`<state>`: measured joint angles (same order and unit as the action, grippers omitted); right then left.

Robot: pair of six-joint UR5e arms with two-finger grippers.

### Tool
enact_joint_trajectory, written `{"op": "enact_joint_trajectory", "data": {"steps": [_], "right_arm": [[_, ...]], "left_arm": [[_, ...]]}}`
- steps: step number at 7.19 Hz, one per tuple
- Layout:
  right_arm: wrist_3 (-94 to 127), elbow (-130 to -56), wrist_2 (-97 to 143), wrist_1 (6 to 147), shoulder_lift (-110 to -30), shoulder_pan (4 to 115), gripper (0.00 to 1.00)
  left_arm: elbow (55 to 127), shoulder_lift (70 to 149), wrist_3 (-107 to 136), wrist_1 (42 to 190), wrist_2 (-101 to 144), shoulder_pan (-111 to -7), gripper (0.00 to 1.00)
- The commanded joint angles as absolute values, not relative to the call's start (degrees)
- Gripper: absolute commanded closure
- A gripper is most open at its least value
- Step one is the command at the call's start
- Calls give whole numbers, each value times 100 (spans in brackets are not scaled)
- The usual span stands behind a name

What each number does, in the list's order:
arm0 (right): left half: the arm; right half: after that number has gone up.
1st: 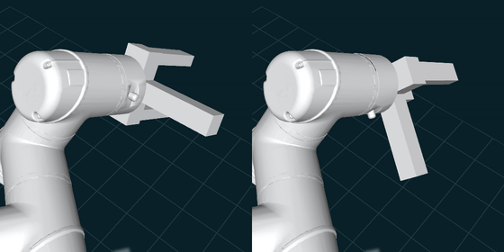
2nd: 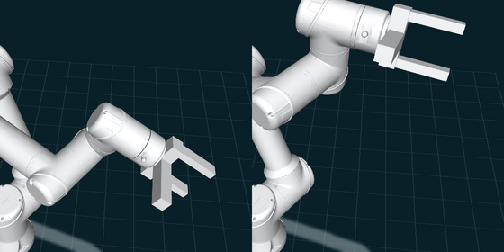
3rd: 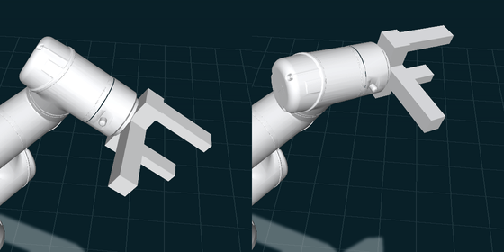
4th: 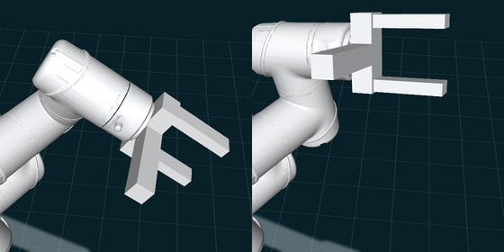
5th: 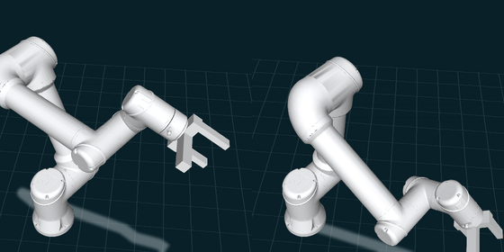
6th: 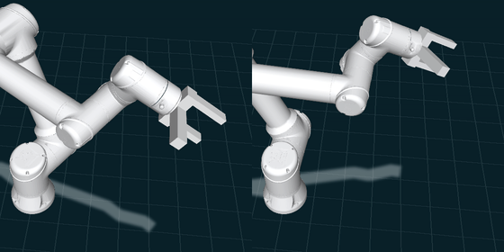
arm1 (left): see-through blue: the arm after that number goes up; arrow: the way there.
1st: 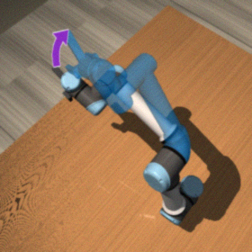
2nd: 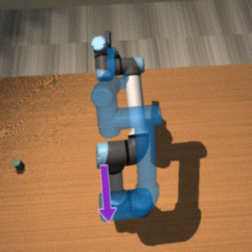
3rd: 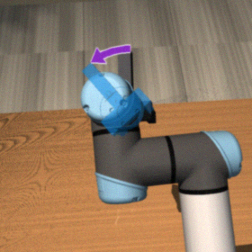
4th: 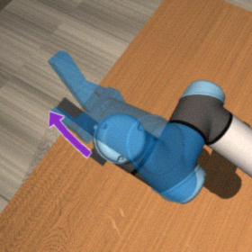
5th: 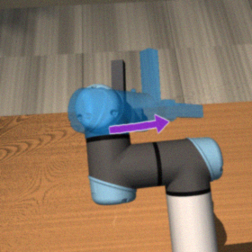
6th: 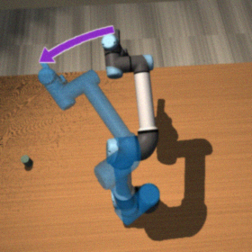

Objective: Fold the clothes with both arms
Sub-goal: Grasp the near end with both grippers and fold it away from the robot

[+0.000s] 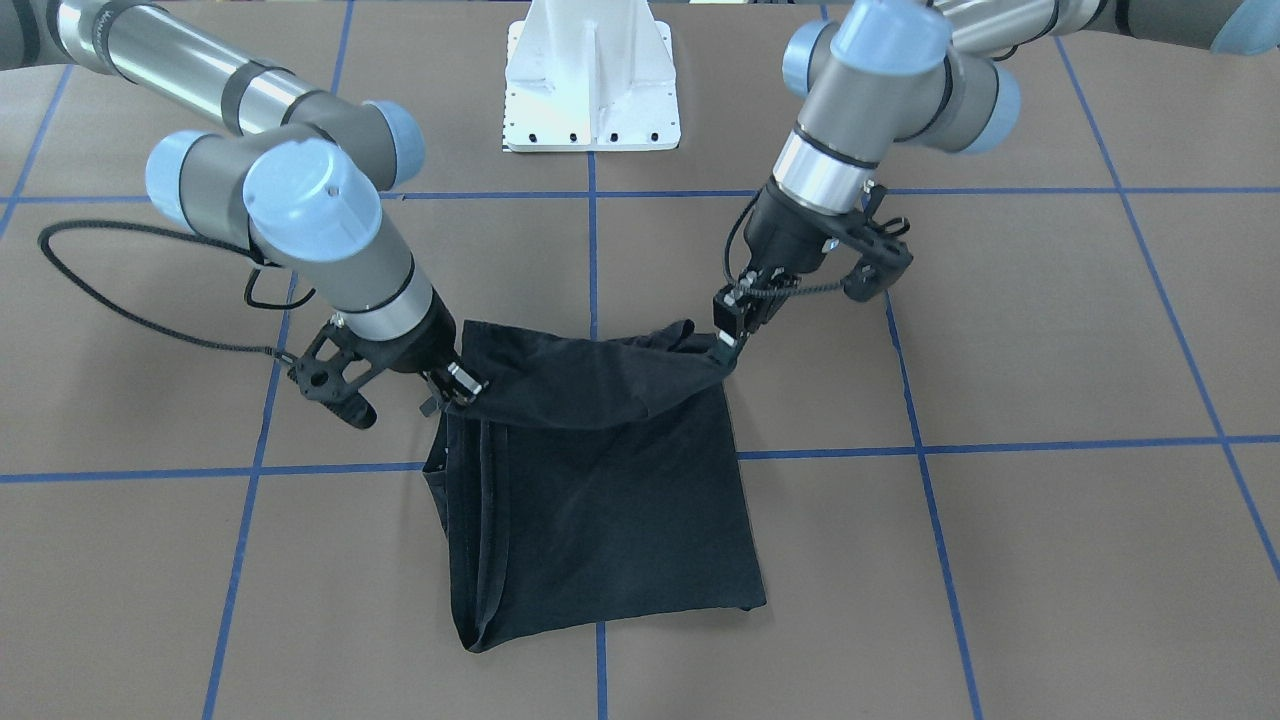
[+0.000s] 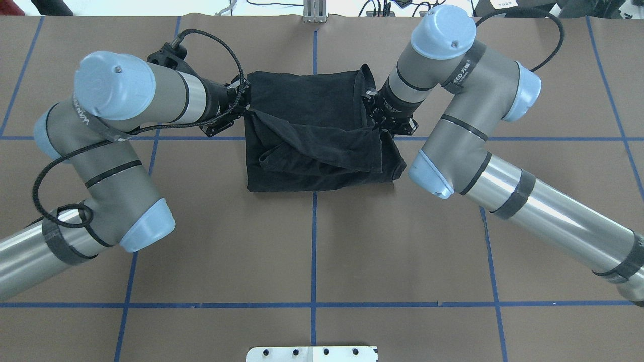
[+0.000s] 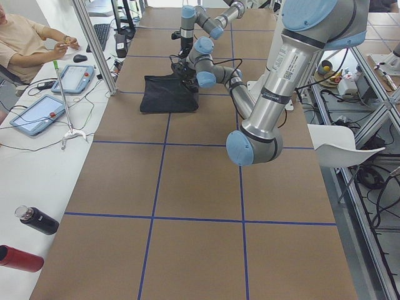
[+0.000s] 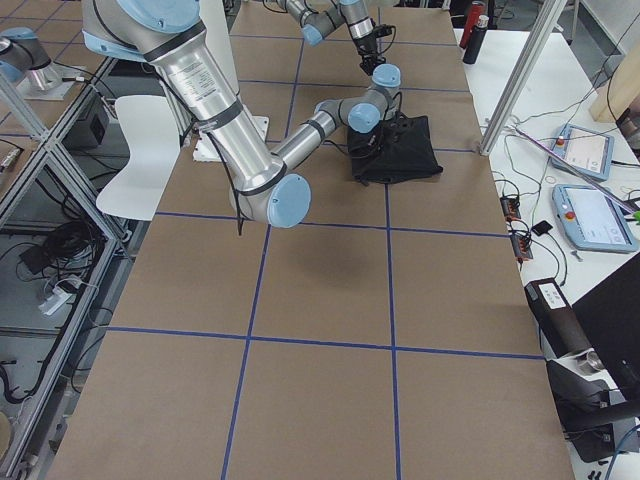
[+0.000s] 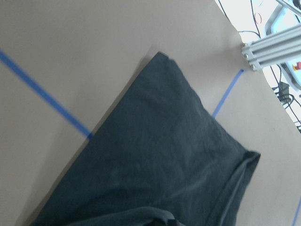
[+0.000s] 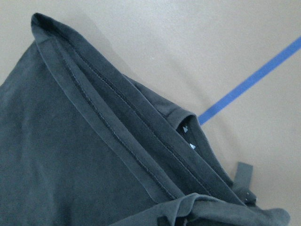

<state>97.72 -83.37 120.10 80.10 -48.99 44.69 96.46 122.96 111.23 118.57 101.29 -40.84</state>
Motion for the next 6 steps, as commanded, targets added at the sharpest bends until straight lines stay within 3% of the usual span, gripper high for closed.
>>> {"op": "enact_joint_trajectory", "data": {"steps": [1, 3, 4, 5, 6], "right_arm": [[9204, -7300, 12059, 7754, -4423, 4666, 100], [9193, -6472, 12059, 7173, -4141, 4798, 100], [8915, -5773, 12059, 7102, -3861, 4851, 99], [8581, -5296, 12006, 6919, -3623, 4939, 1], [8448, -5161, 12119, 6934, -3438, 5140, 0]], "left_arm": [[8268, 12855, 10856, 12548, 10125, -4402, 100], [7229, 13261, 10680, 13136, 10081, -4623, 100], [6355, 13567, 10600, 13662, 10038, -4675, 86], [5832, 13744, 10434, 13989, 9741, -4763, 56], [5810, 13755, 10337, 13992, 9660, -4790, 45]]}}
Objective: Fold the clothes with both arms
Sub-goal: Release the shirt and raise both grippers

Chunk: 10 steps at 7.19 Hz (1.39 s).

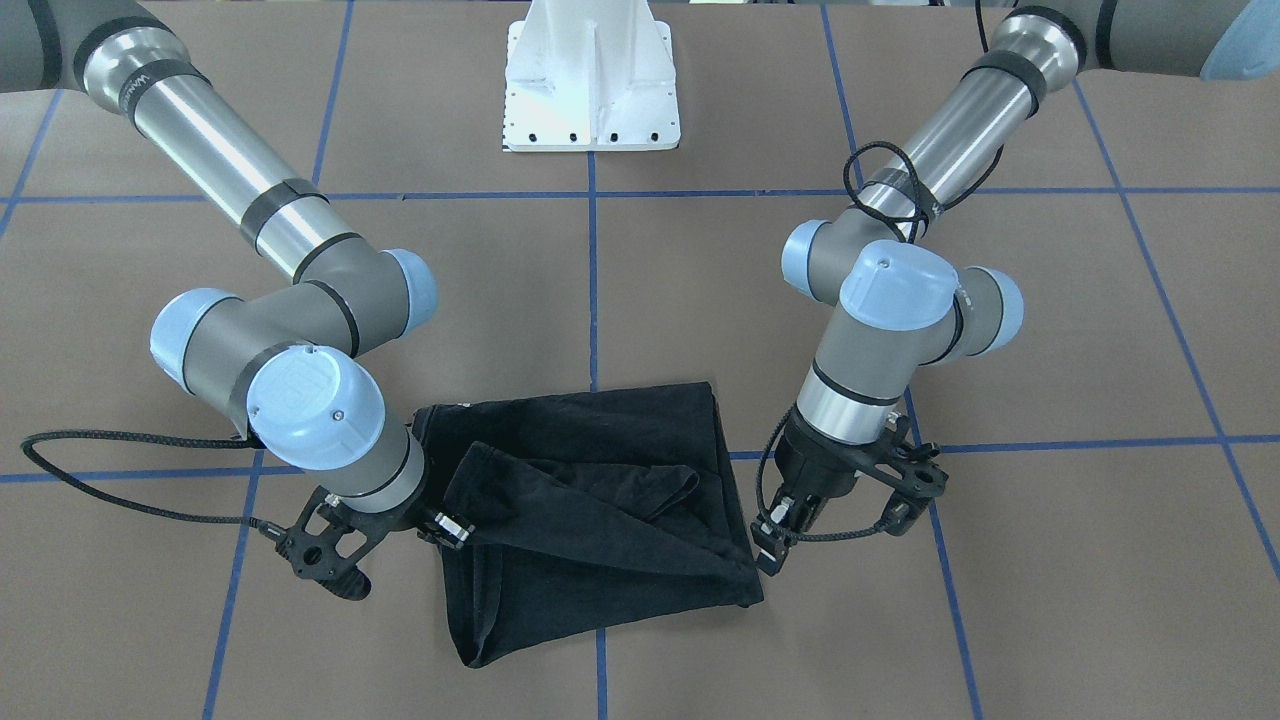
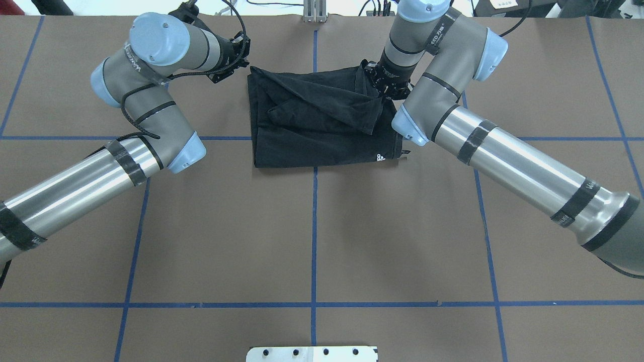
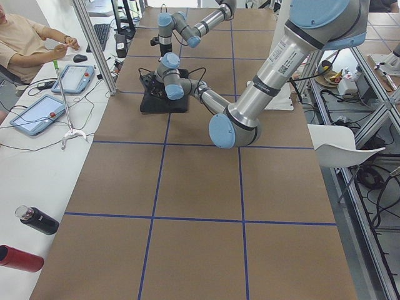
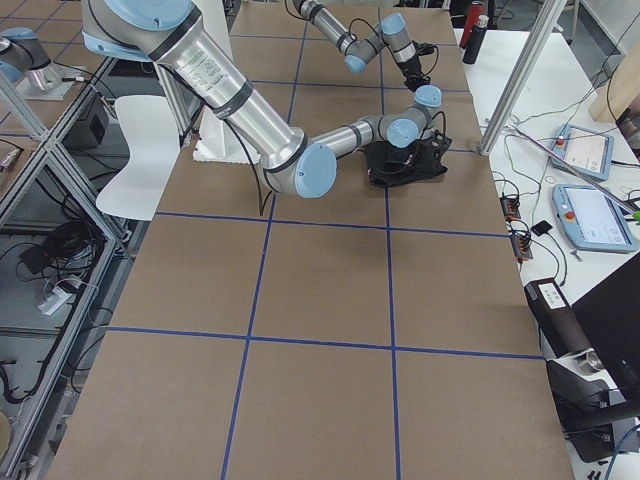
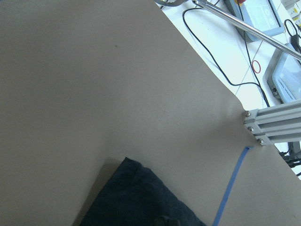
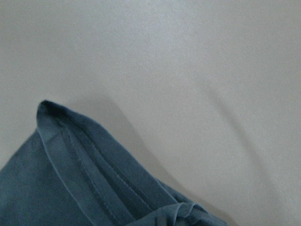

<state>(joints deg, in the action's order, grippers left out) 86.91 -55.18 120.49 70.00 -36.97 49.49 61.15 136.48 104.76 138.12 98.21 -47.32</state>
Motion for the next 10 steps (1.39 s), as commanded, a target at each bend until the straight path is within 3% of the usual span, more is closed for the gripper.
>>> {"op": "enact_joint_trajectory", "data": {"steps": [1, 3, 5, 7, 10], "right_arm": [[8403, -5185, 12372, 6969, -3341, 5333, 0], [8481, -5604, 12558, 7048, -3383, 5396, 0], [8830, -6720, 12263, 7339, -3953, 4986, 0], [9220, -6968, 11473, 7330, -4121, 4423, 99], [9167, -7074, 11145, 7365, -4114, 4017, 100]], "left_arm": [[5818, 13755, 10336, 13992, 9659, -4860, 43], [5880, 13720, 10319, 14010, 9685, -4913, 43], [6264, 13502, 10030, 13931, 9956, -5140, 44], [6608, 13115, 9582, 13922, 10448, -5439, 45], [6618, 12946, 9571, 14001, 10538, -5493, 45]]}}
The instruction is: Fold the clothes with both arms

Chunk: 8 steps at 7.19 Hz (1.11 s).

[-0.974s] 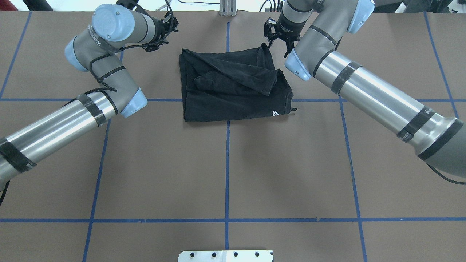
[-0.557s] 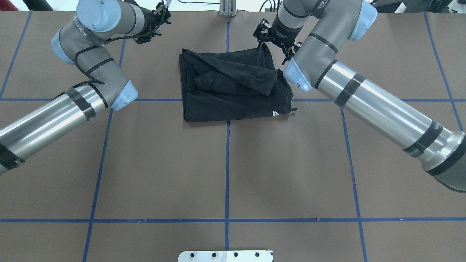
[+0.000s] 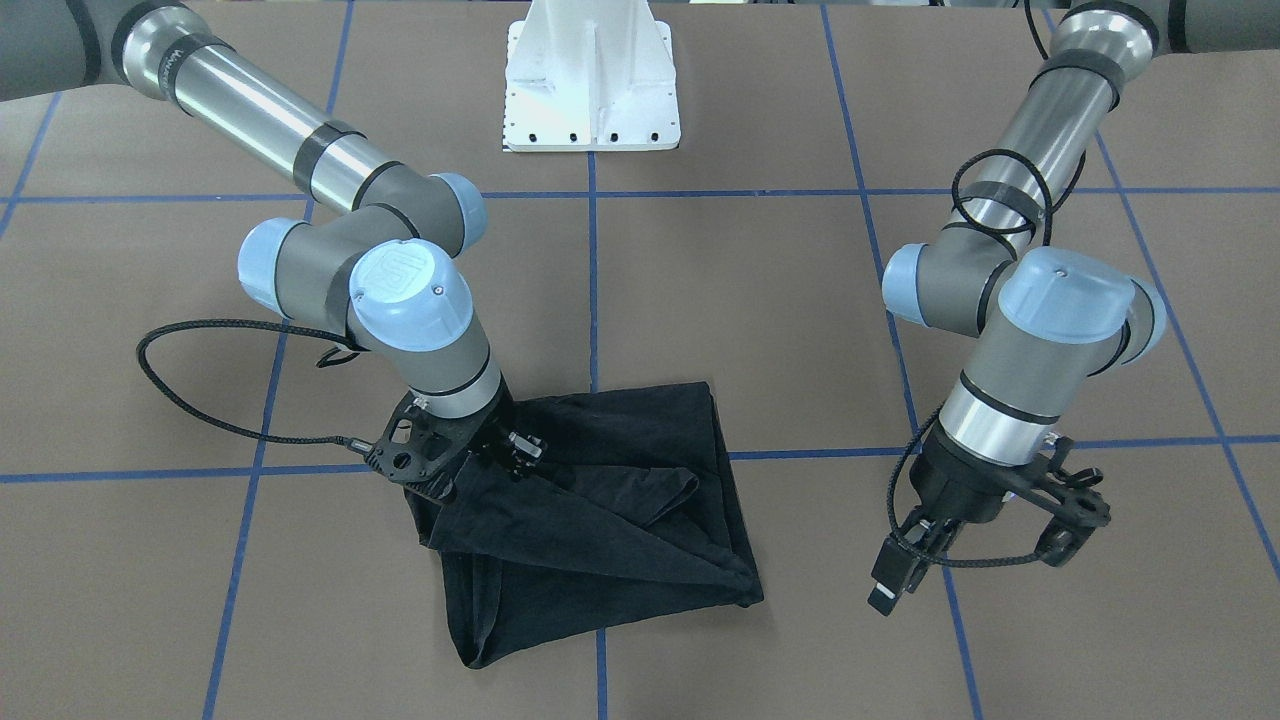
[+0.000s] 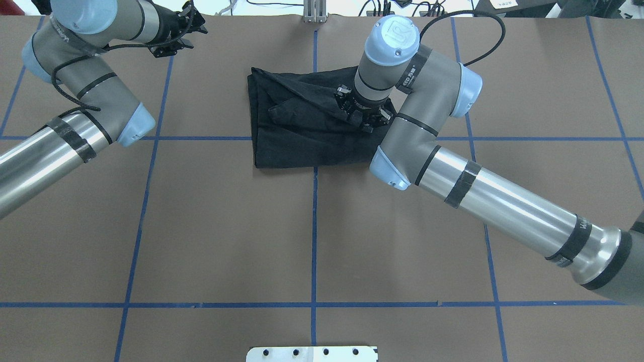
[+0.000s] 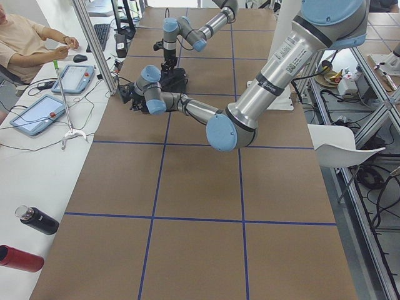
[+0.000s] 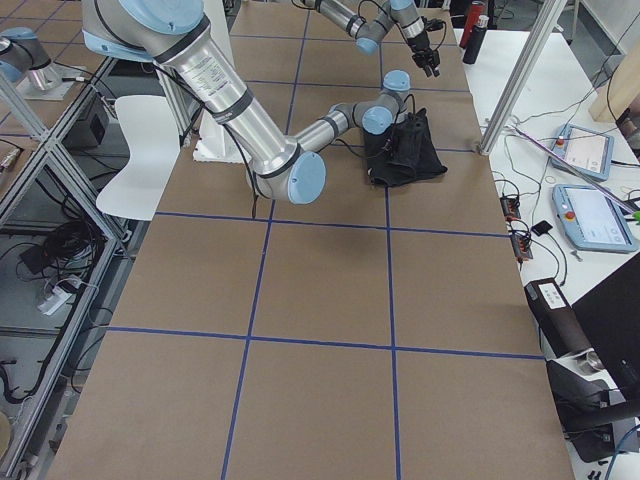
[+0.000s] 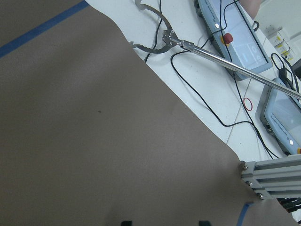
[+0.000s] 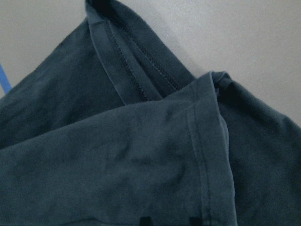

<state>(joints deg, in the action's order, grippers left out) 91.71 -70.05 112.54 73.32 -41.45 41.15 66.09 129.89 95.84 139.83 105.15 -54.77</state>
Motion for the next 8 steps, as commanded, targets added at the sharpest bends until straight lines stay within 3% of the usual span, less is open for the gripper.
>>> {"op": "enact_joint_trajectory", "data": {"steps": [1, 5, 8], "right_arm": [[9167, -7136, 11153, 7374, -4157, 4017, 100], [8807, -7014, 10934, 7374, -4236, 3885, 100], [8631, -5744, 10486, 7286, -3318, 4200, 100]], "left_arm": [[6618, 12946, 9580, 14001, 10538, -5493, 45], [6618, 12964, 9598, 13992, 10538, -5484, 45], [6618, 12938, 9580, 14010, 10538, -5484, 45]]}}
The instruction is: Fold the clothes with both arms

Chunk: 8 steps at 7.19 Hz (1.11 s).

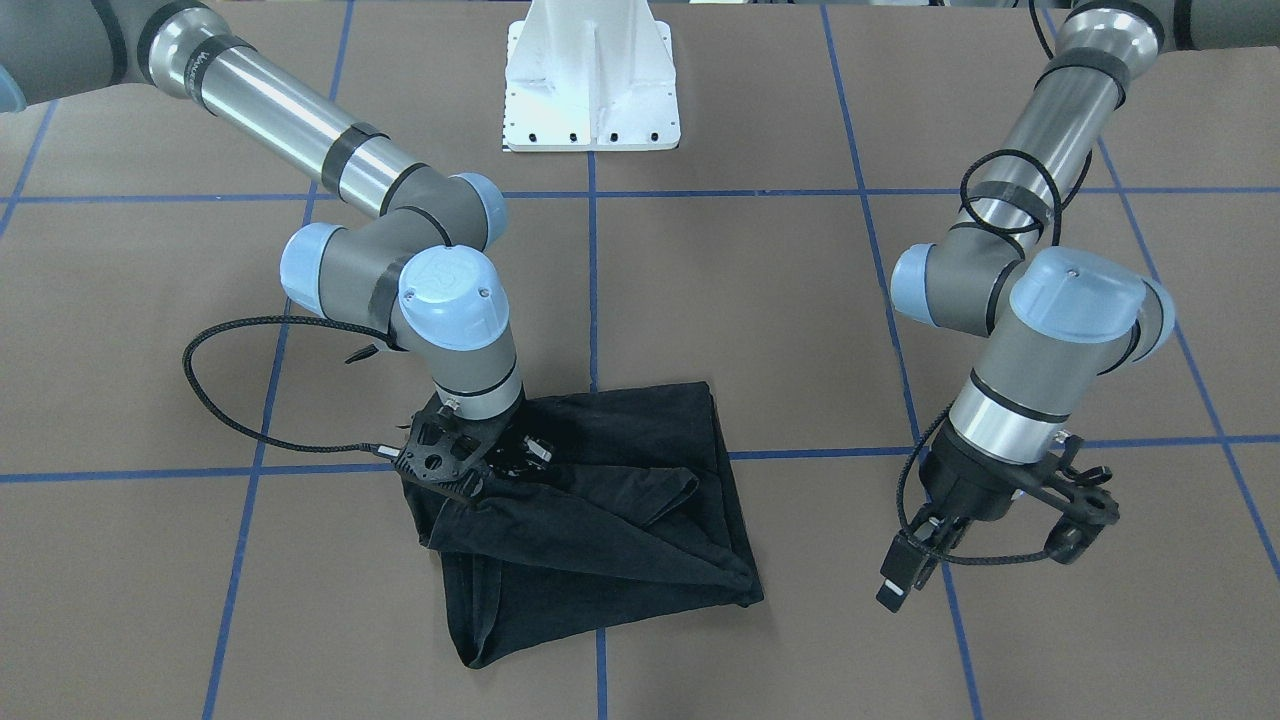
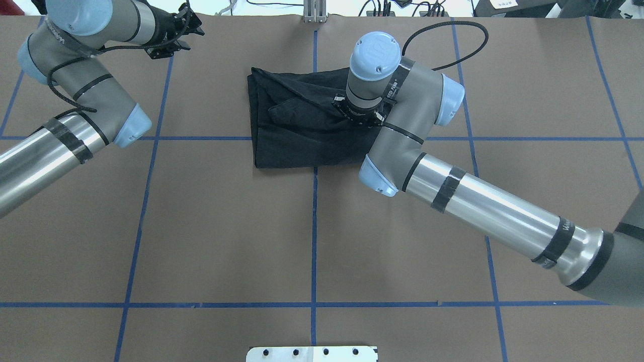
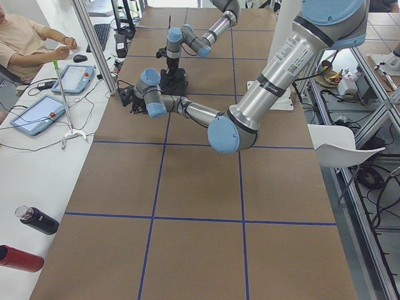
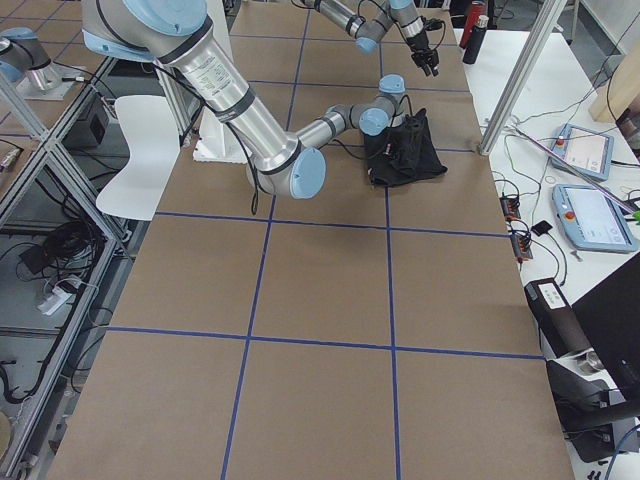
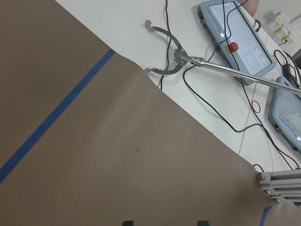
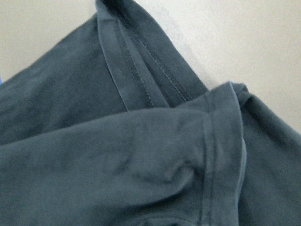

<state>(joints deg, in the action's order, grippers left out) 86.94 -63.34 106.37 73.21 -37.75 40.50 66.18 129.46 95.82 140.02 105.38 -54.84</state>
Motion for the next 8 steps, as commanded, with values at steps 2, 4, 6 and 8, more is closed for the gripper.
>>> {"op": "enact_joint_trajectory", "data": {"steps": [2, 4, 6, 8], "right_arm": [[8666, -4543, 10040, 6422, -2772, 4377, 100], [8727, -3850, 9862, 6003, -2382, 4490, 100], [8930, -3876, 10124, 6213, -2145, 4728, 100], [8433, -4957, 10518, 6764, -2807, 4877, 100]], "left_arm": [[6714, 12885, 9598, 14001, 10538, -5484, 44], [6741, 12858, 9615, 14001, 10529, -5476, 44], [6837, 12876, 9668, 13975, 10538, -5449, 44], [7136, 12771, 9659, 13913, 10547, -5388, 44]]}}
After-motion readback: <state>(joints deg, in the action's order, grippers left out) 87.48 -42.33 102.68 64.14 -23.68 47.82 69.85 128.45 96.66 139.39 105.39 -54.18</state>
